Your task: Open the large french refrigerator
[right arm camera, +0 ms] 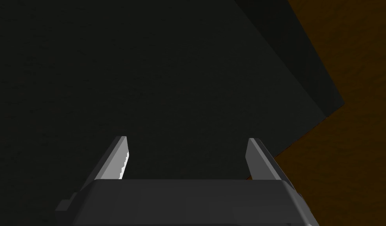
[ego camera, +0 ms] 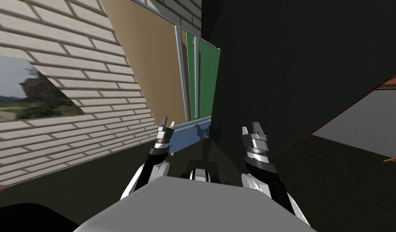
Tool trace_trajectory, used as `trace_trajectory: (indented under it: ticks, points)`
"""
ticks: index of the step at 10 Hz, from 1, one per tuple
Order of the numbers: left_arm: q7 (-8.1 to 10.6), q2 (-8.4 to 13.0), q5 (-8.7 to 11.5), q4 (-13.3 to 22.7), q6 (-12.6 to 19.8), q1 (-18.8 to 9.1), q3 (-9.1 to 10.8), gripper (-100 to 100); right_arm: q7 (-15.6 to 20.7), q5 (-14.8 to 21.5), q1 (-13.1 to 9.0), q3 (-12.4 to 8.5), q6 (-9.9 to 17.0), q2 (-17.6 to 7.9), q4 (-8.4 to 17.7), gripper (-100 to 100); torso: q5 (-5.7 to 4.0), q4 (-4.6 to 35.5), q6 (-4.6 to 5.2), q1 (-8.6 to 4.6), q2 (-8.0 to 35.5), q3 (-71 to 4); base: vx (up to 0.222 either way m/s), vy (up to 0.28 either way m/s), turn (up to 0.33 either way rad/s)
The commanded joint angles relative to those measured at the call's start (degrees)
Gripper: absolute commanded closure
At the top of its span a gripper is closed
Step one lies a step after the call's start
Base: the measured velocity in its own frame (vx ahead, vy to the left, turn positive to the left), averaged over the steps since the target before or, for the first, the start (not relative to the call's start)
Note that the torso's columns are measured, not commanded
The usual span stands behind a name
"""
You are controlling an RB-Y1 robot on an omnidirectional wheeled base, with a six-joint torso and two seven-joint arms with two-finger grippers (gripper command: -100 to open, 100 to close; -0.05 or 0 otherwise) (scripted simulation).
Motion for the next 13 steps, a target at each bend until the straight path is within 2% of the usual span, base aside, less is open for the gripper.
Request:
trace_trajectory:
  ticks: [1,3,6,10,11,13]
  points:
    - [-0.17,3.55,0.09,3.01,0.04,-1.10,0.41,-100,0.00,0.00,0.00,0.00,0.00,0.00,0.00,0,-0.01,0.05,0.00,-0.02,0.02,-0.06,0.026,0.066,-0.015]
    - [-0.48,5.26,0.04,5.93,-0.18,-1.80,0.45,-100,0.00,0.00,0.00,0.00,0.00,0.00,0.00,0,-0.03,0.08,0.00,-0.08,0.08,-0.04,0.026,0.079,-0.014]
    - [-1.02,6.65,-0.05,10.98,-0.57,-3.02,0.52,-100,0.00,0.00,0.00,0.00,0.00,0.00,0.00,0,-0.02,0.07,0.00,-0.07,0.07,-0.05,0.036,0.099,-0.018]
    - [-1.62,7.21,-0.16,16.57,-1.00,-4.37,0.59,-100,0.00,0.00,0.00,0.00,0.00,0.00,0.00,0,-0.06,0.08,0.00,-0.23,0.10,-0.04,0.033,0.079,-0.014]
    - [-1.62,7.21,-0.16,16.57,-1.00,-4.37,0.59,-100,0.00,0.00,0.00,0.00,0.00,0.00,0.00,0,-0.07,0.08,0.00,-0.22,0.07,-0.04,0.021,0.038,-0.007]
    - [-2.05,7.30,-0.23,20.28,-1.29,-5.33,0.65,-100,0.00,0.00,0.00,0.00,0.00,0.00,0.00,0,-0.04,0.09,0.00,-0.11,0.13,-0.01,0.019,0.066,-0.018]
